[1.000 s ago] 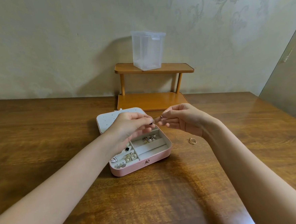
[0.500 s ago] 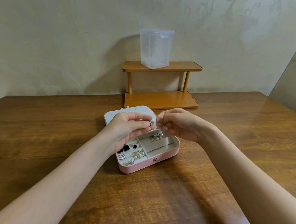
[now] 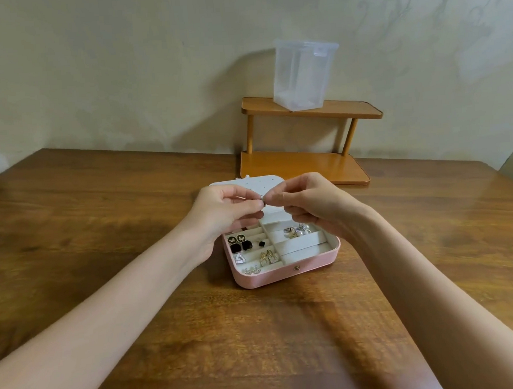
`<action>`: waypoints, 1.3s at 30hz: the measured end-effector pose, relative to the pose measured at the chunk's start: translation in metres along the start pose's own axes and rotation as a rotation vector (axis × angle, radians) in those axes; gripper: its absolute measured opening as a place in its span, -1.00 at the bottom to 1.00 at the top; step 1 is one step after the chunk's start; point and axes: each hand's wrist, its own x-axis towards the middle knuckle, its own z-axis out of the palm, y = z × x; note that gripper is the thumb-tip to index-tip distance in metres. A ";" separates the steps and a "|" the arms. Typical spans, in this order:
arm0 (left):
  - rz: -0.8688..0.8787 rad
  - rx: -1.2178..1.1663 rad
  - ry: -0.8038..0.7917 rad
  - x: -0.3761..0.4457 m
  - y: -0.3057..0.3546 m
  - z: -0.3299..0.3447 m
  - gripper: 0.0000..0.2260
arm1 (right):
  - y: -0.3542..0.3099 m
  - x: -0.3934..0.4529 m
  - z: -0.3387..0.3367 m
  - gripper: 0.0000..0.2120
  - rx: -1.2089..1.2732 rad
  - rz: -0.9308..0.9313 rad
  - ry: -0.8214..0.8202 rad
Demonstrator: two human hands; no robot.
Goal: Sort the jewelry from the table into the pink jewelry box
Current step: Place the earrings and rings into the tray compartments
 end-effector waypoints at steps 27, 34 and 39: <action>0.190 1.025 -0.122 0.009 -0.013 0.002 -0.86 | -0.002 0.021 0.018 -0.96 -0.869 -0.001 -0.238; 0.181 1.061 -0.120 0.009 -0.012 0.003 -0.86 | -0.007 0.019 0.019 -0.88 -0.884 0.020 -0.200; 0.181 1.056 -0.119 0.010 -0.012 0.004 -0.87 | -0.020 0.014 0.006 -0.88 -0.758 0.015 -0.083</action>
